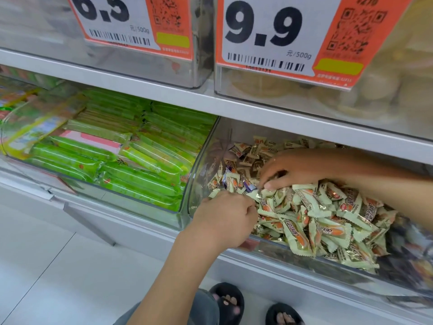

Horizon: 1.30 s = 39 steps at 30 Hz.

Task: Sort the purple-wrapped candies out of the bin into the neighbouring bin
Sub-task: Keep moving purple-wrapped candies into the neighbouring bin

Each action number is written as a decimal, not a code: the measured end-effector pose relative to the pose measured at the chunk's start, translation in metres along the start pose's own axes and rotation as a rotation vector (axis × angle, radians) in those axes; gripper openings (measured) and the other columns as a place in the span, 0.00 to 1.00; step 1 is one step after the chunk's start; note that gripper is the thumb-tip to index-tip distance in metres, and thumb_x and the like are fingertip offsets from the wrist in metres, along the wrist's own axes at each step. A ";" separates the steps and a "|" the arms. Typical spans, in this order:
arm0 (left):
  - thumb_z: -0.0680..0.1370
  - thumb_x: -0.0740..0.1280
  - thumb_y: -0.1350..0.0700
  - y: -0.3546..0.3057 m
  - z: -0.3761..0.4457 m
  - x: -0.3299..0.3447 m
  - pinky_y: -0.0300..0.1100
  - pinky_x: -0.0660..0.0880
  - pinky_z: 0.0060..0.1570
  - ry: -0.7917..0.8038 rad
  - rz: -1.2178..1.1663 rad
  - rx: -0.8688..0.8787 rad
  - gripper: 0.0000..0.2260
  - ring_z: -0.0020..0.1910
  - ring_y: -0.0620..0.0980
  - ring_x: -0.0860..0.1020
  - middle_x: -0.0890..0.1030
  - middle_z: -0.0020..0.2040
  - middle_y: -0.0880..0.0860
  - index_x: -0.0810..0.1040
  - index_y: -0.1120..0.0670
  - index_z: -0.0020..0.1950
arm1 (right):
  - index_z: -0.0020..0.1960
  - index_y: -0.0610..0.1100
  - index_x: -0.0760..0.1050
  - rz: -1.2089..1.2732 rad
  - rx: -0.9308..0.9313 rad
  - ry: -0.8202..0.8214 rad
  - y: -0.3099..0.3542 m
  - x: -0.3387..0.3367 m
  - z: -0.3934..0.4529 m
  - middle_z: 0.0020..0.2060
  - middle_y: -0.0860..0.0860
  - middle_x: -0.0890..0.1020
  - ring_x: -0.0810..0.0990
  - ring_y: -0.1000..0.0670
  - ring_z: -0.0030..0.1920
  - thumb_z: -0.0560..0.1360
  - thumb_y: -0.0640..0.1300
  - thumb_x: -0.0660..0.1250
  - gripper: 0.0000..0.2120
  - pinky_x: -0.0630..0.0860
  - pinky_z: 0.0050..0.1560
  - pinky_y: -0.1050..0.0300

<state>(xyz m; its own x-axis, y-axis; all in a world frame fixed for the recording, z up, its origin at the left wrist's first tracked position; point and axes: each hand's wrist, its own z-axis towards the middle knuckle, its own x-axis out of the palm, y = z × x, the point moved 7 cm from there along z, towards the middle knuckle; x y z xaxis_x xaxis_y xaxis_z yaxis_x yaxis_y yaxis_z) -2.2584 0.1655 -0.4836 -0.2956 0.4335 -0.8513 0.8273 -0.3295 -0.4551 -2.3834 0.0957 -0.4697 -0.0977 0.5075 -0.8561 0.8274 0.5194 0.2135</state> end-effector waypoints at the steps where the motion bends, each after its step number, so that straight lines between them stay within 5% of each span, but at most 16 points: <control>1: 0.81 0.52 0.52 0.000 -0.001 -0.001 0.52 0.69 0.56 -0.007 -0.002 0.001 0.13 0.50 0.52 0.69 0.76 0.45 0.51 0.72 0.53 0.43 | 0.59 0.55 0.79 0.013 0.008 0.004 -0.004 0.000 -0.006 0.59 0.59 0.78 0.75 0.58 0.58 0.75 0.60 0.61 0.18 0.68 0.64 0.59; 5: 0.81 0.52 0.52 0.002 -0.002 -0.002 0.50 0.66 0.54 -0.021 0.011 0.010 0.12 0.48 0.50 0.68 0.76 0.44 0.51 0.72 0.53 0.42 | 0.53 0.57 0.80 0.051 0.041 -0.026 -0.015 0.003 -0.017 0.55 0.59 0.81 0.78 0.59 0.55 0.71 0.65 0.57 0.21 0.71 0.63 0.56; 8: 0.81 0.52 0.51 0.001 -0.001 0.000 0.50 0.65 0.54 -0.005 0.004 0.020 0.14 0.53 0.50 0.68 0.78 0.48 0.51 0.76 0.53 0.49 | 0.47 0.53 0.82 0.108 0.078 -0.070 -0.019 0.000 -0.007 0.37 0.48 0.83 0.77 0.55 0.32 0.72 0.68 0.51 0.27 0.73 0.39 0.63; 10: 0.81 0.52 0.50 0.001 -0.001 0.001 0.51 0.64 0.54 0.000 0.014 0.023 0.15 0.55 0.50 0.68 0.78 0.51 0.51 0.77 0.53 0.52 | 0.42 0.54 0.79 0.143 0.037 -0.149 -0.013 -0.006 0.005 0.27 0.56 0.78 0.70 0.59 0.23 0.77 0.59 0.58 0.15 0.64 0.29 0.68; 12: 0.81 0.52 0.50 0.000 0.000 0.000 0.51 0.64 0.53 0.003 0.009 0.024 0.14 0.54 0.51 0.68 0.77 0.49 0.51 0.76 0.53 0.48 | 0.46 0.54 0.76 0.094 -0.002 -0.176 -0.004 -0.009 0.016 0.30 0.60 0.78 0.74 0.66 0.27 0.77 0.49 0.66 0.02 0.64 0.28 0.71; 17: 0.80 0.55 0.53 0.000 0.001 -0.003 0.47 0.63 0.43 -0.021 -0.043 0.060 0.16 0.43 0.52 0.66 0.69 0.35 0.50 0.63 0.52 0.32 | 0.55 0.48 0.80 0.100 -0.062 -0.034 0.006 0.000 0.038 0.30 0.74 0.74 0.70 0.76 0.35 0.74 0.44 0.71 0.10 0.63 0.38 0.80; 22: 0.79 0.57 0.56 0.006 0.004 -0.007 0.42 0.65 0.31 -0.092 -0.291 0.062 0.12 0.28 0.51 0.65 0.70 0.28 0.53 0.71 0.55 0.37 | 0.46 0.43 0.81 0.187 -0.058 -0.107 0.000 -0.002 0.043 0.34 0.59 0.77 0.72 0.65 0.33 0.71 0.41 0.74 0.05 0.67 0.35 0.72; 24: 0.79 0.59 0.55 0.012 0.005 -0.014 0.39 0.65 0.26 -0.189 -0.370 0.009 0.09 0.24 0.48 0.67 0.71 0.26 0.50 0.79 0.52 0.47 | 0.46 0.44 0.82 0.222 -0.066 -0.132 0.000 -0.002 0.041 0.41 0.57 0.79 0.74 0.64 0.39 0.71 0.41 0.73 0.04 0.67 0.41 0.74; 26: 0.79 0.61 0.54 0.018 0.005 -0.022 0.42 0.72 0.27 -0.287 -0.394 -0.049 0.11 0.26 0.47 0.73 0.77 0.31 0.49 0.79 0.51 0.58 | 0.46 0.43 0.81 0.266 -0.069 -0.128 -0.001 -0.001 0.039 0.42 0.58 0.80 0.75 0.66 0.42 0.72 0.41 0.73 0.05 0.66 0.44 0.77; 30: 0.78 0.64 0.53 0.021 0.003 -0.029 0.50 0.78 0.43 -0.378 -0.420 -0.093 0.06 0.41 0.53 0.81 0.81 0.50 0.57 0.74 0.50 0.54 | 0.48 0.44 0.79 0.425 -0.081 -0.166 0.000 -0.005 0.030 0.42 0.56 0.81 0.78 0.64 0.41 0.73 0.39 0.71 0.04 0.72 0.44 0.71; 32: 0.77 0.67 0.51 0.023 0.006 -0.031 0.46 0.78 0.40 -0.419 -0.445 -0.094 0.12 0.41 0.52 0.80 0.81 0.47 0.54 0.75 0.54 0.58 | 0.48 0.44 0.78 0.651 -0.122 -0.223 0.009 -0.011 0.023 0.42 0.54 0.83 0.81 0.59 0.42 0.73 0.39 0.71 0.05 0.74 0.45 0.70; 35: 0.76 0.69 0.55 0.022 0.003 -0.036 0.37 0.74 0.33 -0.466 -0.509 -0.079 0.05 0.31 0.45 0.78 0.79 0.34 0.50 0.80 0.55 0.47 | 0.46 0.46 0.77 0.878 -0.209 -0.239 0.031 -0.012 0.020 0.39 0.49 0.84 0.82 0.53 0.40 0.73 0.40 0.72 0.05 0.76 0.40 0.65; 39: 0.78 0.66 0.60 0.027 -0.009 -0.025 0.50 0.80 0.40 -0.457 -0.541 -0.145 0.04 0.34 0.48 0.83 0.82 0.37 0.54 0.81 0.57 0.48 | 0.50 0.42 0.76 0.872 -0.030 -0.367 0.012 -0.015 0.034 0.41 0.44 0.85 0.82 0.54 0.37 0.76 0.39 0.67 0.03 0.78 0.36 0.65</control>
<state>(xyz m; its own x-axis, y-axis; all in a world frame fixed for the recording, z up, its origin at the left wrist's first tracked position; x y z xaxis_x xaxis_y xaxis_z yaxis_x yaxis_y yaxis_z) -2.2244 0.1532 -0.4719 -0.8256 0.0997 -0.5554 0.5545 -0.0395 -0.8313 -2.3533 0.0712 -0.4699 0.7328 0.4801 -0.4822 0.5114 0.0789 0.8557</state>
